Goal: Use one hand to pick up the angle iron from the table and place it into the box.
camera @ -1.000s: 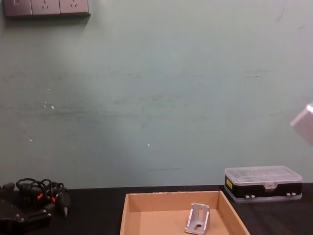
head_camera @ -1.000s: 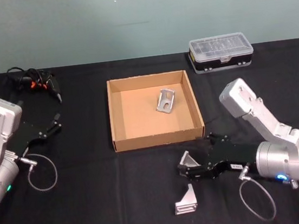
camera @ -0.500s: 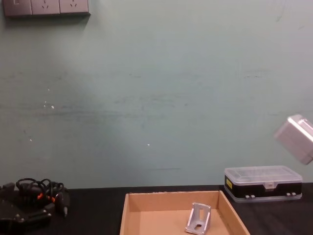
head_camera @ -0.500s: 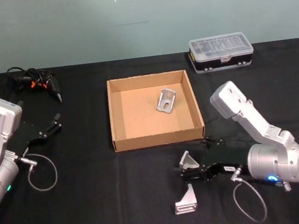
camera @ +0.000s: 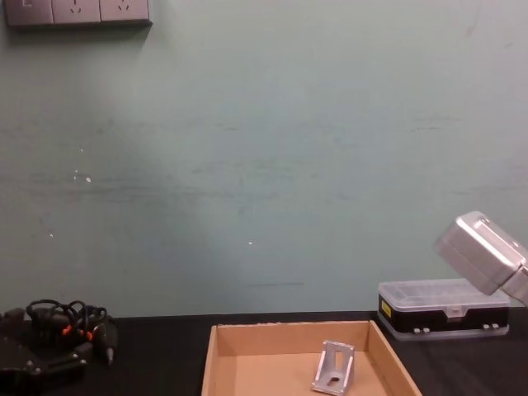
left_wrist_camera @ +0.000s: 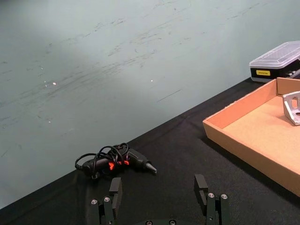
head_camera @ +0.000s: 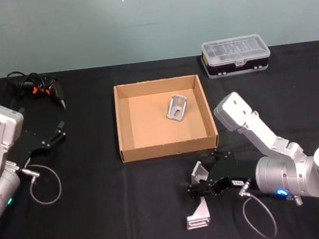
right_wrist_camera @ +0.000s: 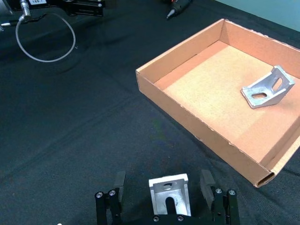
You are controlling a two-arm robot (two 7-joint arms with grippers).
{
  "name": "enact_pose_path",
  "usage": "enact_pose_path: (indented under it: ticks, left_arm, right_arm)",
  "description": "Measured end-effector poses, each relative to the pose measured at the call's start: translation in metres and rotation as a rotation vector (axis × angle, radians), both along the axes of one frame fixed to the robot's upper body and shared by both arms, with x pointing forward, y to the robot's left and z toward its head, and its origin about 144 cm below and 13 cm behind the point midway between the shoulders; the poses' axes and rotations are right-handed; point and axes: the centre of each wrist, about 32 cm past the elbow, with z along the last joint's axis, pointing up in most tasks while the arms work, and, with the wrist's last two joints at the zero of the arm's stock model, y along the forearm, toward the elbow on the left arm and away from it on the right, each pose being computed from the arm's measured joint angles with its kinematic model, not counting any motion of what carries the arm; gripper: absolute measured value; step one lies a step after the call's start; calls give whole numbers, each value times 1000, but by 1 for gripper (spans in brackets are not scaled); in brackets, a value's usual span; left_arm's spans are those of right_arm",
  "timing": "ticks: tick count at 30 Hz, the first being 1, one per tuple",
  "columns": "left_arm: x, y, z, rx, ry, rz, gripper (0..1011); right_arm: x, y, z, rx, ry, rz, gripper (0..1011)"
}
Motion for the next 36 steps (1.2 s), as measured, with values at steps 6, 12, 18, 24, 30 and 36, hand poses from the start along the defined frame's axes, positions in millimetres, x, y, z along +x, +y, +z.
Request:
enact_pose_path:
  ticks: [6,12,18,24,30,36]
  left_arm:
    - [0,0,0,0,0,0,1011]
    - [0,0,0,0,0,0,1011]
    - [0,0,0,0,0,0,1011]
    - [0,0,0,0,0,0,1011]
    - [0,0,0,0,0,0,1011]
    - [0,0,0,0,0,0,1011]
  right_arm:
    - [0,0,0,1,0,0,1000]
    - [0,-1,1,2,0,0,907]
    - [0,-1,1,3,0,0,716]
    - [0,-1,1,3,0,0,565]
    - [0,-1,1,4,0,0,473]
    - [0,-2,5,16,-9,0,474]
